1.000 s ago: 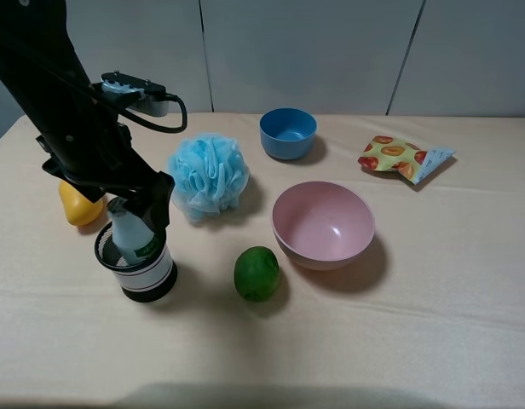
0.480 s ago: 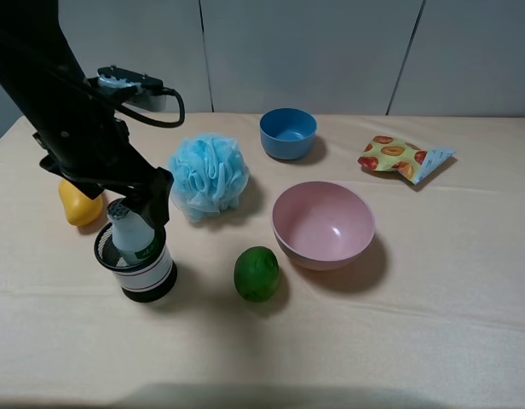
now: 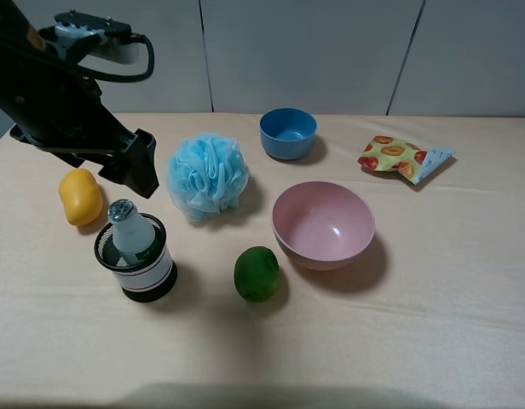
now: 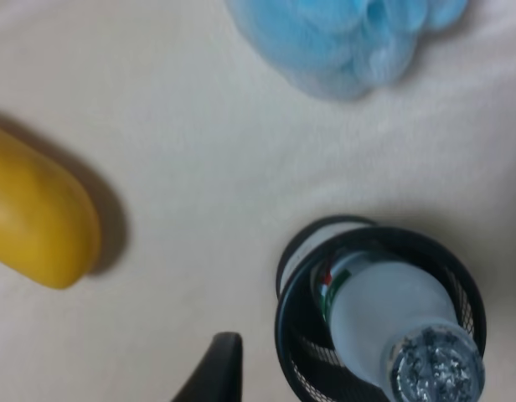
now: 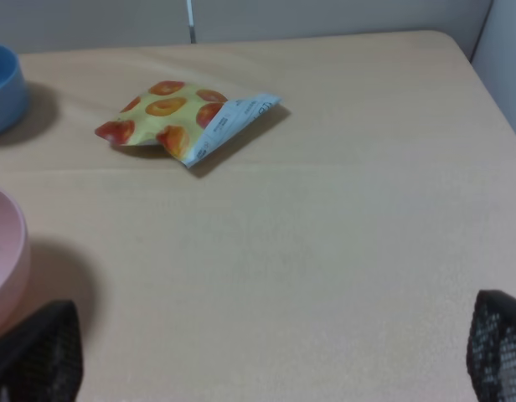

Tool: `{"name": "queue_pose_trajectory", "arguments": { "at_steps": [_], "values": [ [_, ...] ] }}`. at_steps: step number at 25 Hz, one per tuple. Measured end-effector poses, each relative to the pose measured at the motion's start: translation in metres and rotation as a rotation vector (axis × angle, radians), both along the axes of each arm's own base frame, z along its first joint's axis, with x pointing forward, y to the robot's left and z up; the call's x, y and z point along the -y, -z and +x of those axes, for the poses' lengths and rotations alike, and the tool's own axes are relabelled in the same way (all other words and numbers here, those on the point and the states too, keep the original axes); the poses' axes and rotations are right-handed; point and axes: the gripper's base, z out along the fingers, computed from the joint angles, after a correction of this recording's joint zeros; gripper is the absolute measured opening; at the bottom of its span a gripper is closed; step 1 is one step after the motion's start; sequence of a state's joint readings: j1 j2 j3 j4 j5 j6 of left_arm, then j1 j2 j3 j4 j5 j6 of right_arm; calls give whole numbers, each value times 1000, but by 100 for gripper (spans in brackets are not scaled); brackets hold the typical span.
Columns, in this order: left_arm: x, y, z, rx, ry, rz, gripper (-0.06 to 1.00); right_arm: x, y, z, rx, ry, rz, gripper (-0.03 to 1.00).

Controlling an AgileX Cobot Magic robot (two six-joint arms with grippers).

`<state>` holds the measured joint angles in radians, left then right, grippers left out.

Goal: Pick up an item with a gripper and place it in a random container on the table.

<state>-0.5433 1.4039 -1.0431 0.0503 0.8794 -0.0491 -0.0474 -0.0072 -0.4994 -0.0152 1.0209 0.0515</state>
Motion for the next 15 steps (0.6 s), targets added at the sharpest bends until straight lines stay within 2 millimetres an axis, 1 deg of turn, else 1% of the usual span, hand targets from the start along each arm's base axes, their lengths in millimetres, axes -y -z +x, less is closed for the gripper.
{"name": "queue_pose_trajectory", "arguments": {
  "at_steps": [10,15],
  "values": [
    [-18,-46,-27,166,3,-79,98,0,0,0,0,0,0,69],
    [-28,-61,-44,188,-3,-94,98,0,0,0,0,0,0,69]
  ]
}}
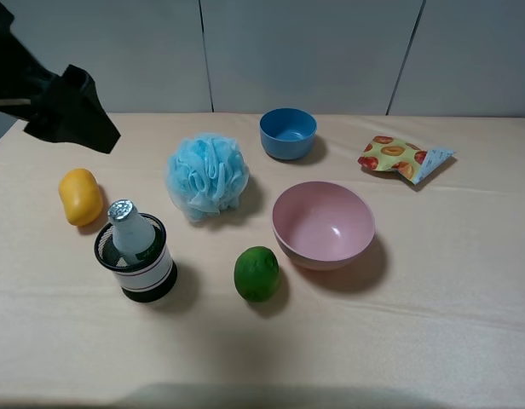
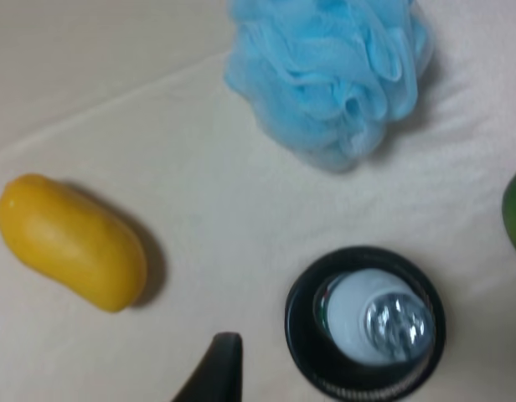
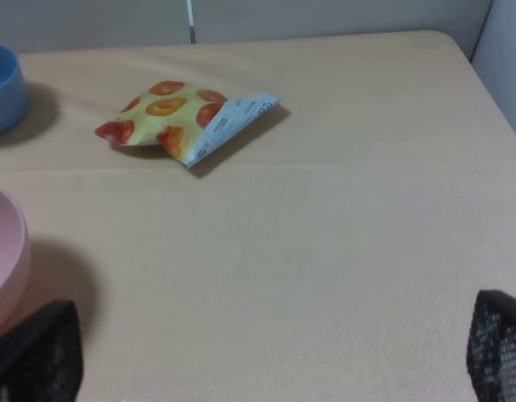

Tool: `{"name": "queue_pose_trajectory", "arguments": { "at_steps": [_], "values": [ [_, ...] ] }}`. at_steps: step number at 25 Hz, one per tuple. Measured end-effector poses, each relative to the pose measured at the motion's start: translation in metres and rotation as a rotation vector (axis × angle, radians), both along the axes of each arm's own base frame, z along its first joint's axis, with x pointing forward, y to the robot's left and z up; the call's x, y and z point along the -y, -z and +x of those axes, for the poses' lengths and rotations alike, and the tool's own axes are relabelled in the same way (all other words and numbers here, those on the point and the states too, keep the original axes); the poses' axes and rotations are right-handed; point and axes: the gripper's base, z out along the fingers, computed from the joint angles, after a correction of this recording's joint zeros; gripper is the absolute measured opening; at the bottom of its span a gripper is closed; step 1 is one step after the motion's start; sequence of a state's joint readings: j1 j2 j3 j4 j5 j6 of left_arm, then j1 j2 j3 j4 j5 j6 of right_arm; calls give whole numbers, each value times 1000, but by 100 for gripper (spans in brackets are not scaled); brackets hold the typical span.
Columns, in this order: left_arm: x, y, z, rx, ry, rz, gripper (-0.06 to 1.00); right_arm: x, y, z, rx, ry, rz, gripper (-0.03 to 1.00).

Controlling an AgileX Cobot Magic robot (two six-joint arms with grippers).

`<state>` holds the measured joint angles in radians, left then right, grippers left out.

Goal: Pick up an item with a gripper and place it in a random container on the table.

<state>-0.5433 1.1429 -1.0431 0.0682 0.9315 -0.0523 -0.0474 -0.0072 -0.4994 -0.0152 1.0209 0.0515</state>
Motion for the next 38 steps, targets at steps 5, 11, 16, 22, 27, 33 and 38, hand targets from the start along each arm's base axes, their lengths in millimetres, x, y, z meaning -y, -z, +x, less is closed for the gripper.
{"name": "queue_pose_trajectory", "arguments": {
  "at_steps": [5,11,16,22,27,33,38],
  "values": [
    [-15,-14,-25,-9,-15,0,98,0,0,0,0,0,0,69],
    [-34,-34,-55,58,-21,-42,98,0,0,0,0,0,0,69],
    [-51,-42,-67,92,-87,-64,98,0,0,0,0,0,0,69],
    [-67,-45,-79,107,-168,-81,98,0,0,0,0,0,0,69],
    [-83,-36,-103,153,-234,-98,98,0,0,0,0,0,0,69],
    [-95,-6,-131,239,-318,-141,98,0,0,0,0,0,0,69],
    [-100,19,-148,304,-410,-188,98,0,0,0,0,0,0,69]
  ]
}}
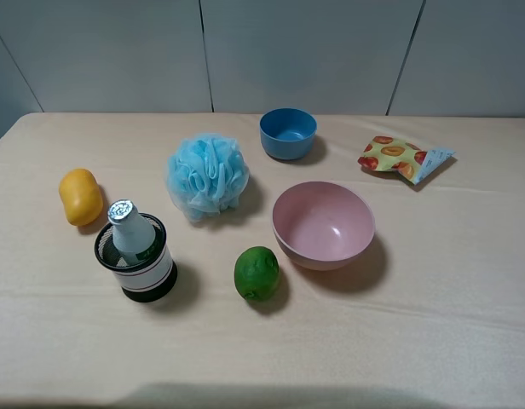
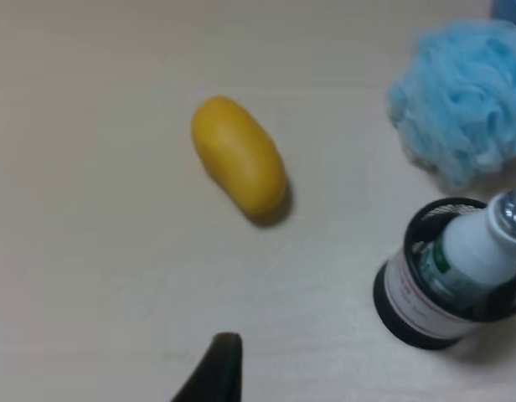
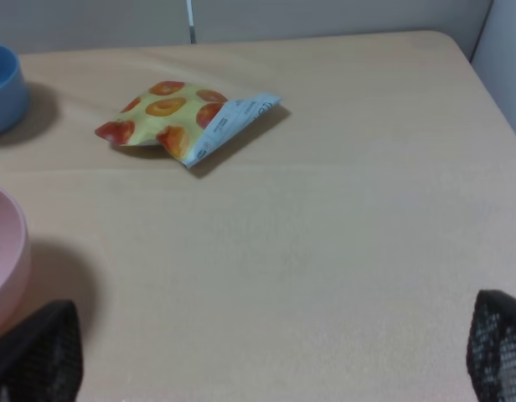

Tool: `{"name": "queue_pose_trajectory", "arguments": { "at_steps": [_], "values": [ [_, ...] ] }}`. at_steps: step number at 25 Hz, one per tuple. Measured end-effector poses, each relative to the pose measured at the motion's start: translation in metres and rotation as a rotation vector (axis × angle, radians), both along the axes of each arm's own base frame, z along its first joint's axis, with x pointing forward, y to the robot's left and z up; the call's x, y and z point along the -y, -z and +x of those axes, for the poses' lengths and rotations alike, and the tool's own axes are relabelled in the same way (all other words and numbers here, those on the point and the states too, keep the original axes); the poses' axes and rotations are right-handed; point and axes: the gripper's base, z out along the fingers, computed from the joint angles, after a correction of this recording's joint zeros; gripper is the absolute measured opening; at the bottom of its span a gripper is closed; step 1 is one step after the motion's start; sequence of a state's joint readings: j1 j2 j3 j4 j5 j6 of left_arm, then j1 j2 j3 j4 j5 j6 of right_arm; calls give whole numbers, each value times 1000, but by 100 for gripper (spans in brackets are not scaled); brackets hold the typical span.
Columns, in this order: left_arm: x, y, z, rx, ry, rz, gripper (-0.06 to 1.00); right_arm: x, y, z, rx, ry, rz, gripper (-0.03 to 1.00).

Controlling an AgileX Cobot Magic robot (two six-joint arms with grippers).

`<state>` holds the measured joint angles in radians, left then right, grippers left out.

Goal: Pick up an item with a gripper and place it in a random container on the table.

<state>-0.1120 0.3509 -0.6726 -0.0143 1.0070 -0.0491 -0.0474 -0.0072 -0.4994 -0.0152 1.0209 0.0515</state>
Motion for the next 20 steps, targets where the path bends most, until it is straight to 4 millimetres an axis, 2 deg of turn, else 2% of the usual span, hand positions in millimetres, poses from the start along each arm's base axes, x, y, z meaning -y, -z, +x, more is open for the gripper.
{"name": "queue_pose_trajectory", "arguments": {
  "at_steps": [4,14,20],
  "values": [
    [-1,16,-12,25,-62,-21,98,0,0,0,0,0,0,69],
    [-2,37,-34,114,-79,-27,98,0,0,0,0,0,0,69],
    [-2,41,-47,188,-78,-31,98,0,0,0,0,0,0,69]
  ]
}}
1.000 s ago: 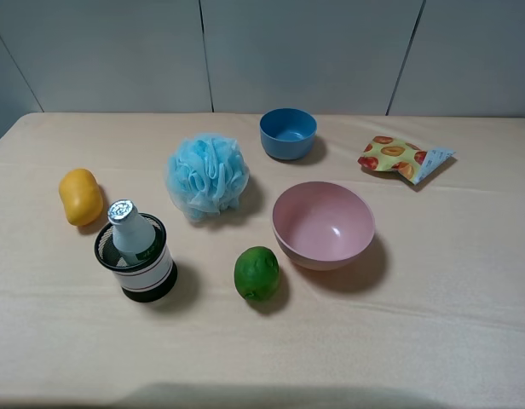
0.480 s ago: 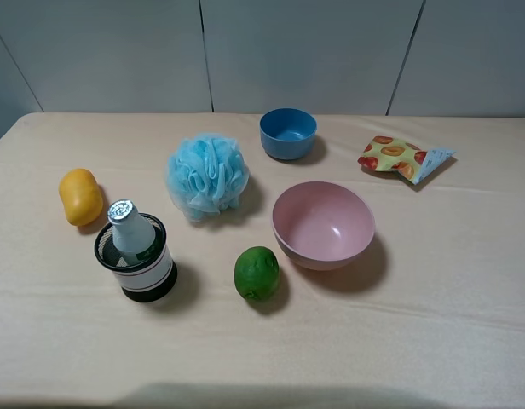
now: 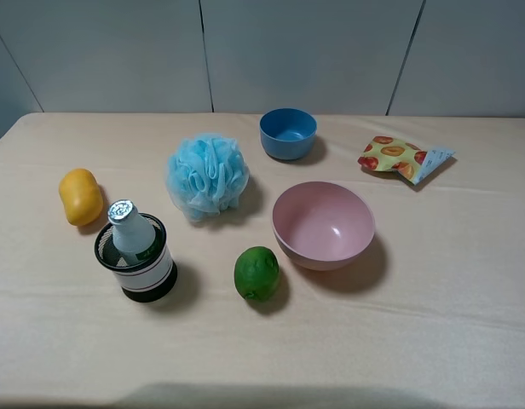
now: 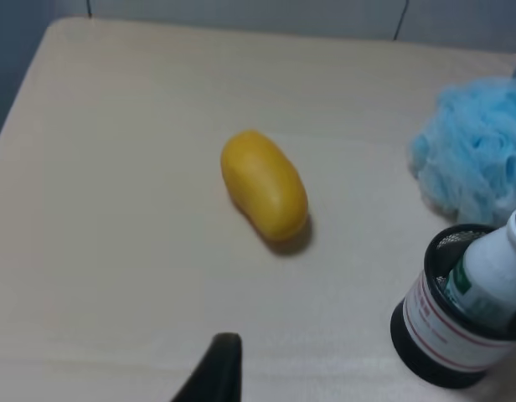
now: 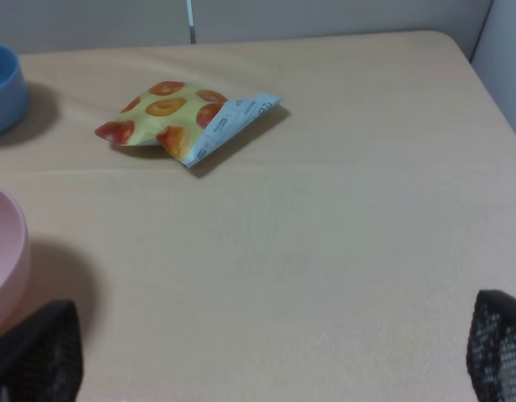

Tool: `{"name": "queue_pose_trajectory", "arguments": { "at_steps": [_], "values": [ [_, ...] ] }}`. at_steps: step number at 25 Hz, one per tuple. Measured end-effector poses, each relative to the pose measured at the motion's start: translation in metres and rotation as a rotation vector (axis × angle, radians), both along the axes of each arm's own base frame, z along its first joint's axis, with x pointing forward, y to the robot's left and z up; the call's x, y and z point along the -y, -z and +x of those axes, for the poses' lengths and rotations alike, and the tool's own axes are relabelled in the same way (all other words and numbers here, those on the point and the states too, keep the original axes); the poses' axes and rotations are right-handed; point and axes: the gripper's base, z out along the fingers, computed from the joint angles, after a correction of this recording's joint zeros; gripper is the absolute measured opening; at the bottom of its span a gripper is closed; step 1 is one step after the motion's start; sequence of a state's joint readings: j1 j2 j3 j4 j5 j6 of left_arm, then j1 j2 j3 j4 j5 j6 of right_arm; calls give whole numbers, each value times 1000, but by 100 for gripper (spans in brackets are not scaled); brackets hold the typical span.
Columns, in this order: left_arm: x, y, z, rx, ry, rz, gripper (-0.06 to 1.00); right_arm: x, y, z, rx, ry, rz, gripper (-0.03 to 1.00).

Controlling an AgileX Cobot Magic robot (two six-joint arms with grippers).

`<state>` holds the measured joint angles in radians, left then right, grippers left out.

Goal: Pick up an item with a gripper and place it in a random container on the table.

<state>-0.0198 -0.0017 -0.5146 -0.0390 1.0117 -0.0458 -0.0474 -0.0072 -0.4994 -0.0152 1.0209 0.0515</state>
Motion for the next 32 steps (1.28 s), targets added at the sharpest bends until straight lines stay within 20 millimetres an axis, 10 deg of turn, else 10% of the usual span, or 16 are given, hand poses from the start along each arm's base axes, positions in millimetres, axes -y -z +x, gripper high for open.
{"name": "queue_pose_trajectory", "arguments": {
  "at_steps": [32],
  "values": [
    [-2,8,-1,-55,31,93,98,0,0,0,0,0,0,69]
  ]
}}
